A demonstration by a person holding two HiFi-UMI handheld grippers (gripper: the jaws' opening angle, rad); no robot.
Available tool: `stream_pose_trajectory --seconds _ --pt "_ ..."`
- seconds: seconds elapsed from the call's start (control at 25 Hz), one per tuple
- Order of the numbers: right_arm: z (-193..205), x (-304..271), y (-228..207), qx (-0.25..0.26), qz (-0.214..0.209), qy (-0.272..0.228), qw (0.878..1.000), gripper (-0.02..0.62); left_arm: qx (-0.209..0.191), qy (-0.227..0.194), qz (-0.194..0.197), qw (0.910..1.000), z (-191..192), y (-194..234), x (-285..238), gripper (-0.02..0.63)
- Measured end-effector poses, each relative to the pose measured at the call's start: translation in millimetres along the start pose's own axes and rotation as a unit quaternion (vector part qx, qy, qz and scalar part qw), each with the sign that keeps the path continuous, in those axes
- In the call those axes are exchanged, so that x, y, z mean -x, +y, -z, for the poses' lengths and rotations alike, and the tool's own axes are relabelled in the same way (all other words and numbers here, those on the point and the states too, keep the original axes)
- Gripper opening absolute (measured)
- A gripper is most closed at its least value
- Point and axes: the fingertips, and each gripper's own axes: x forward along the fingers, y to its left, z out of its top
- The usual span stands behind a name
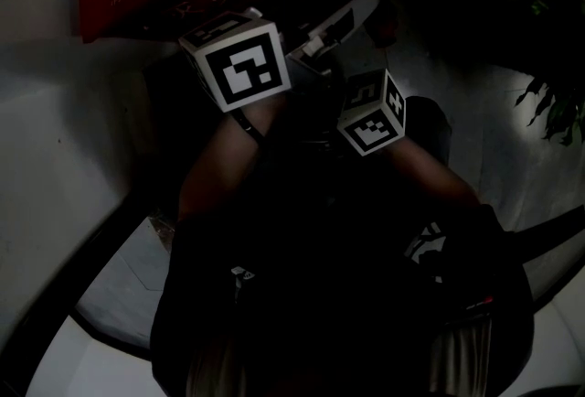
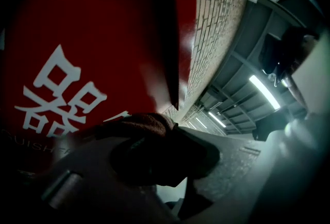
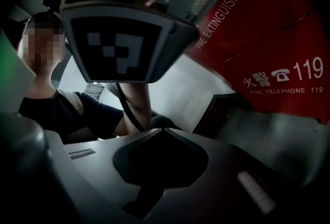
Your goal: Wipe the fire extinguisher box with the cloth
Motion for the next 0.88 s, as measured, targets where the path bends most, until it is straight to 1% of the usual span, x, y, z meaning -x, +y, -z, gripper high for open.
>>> stream_pose_trajectory --seconds 0.2,0.44,0.64,0.76,0.84,0.88 --pt "-5 0 -5 -0.002 0.009 -0.006 1.0 -0.002 0.008 -0.025 0.02 0.9994 -12 -17 0 0.103" --pt "-12 -2 -4 0.005 0.003 -0.012 1.0 -0.002 -0.02 -0.047 0.035 0.9981 -27 -35 2 0.103" --pt "-17 -5 -1 0.023 0.001 -0.016 1.0 -0.002 -0.025 -0.045 0.037 0.998 -24 -43 5 0.103" --pt "-17 -7 0 0.02 0.0 -0.023 1.0 -0.002 -0.036 -0.033 0.047 0.9977 -19 -52 7 0.103" --pt "-17 -7 -1 0.027 0.005 -0.023 0.999 -0.002 -0.059 -0.018 0.057 0.9965 -14 -61 8 0.103" --pt "-19 -7 0 0.034 0.005 -0.025 0.999 -0.002 -0.083 -0.012 0.064 0.9944 -13 -68 8 0.103"
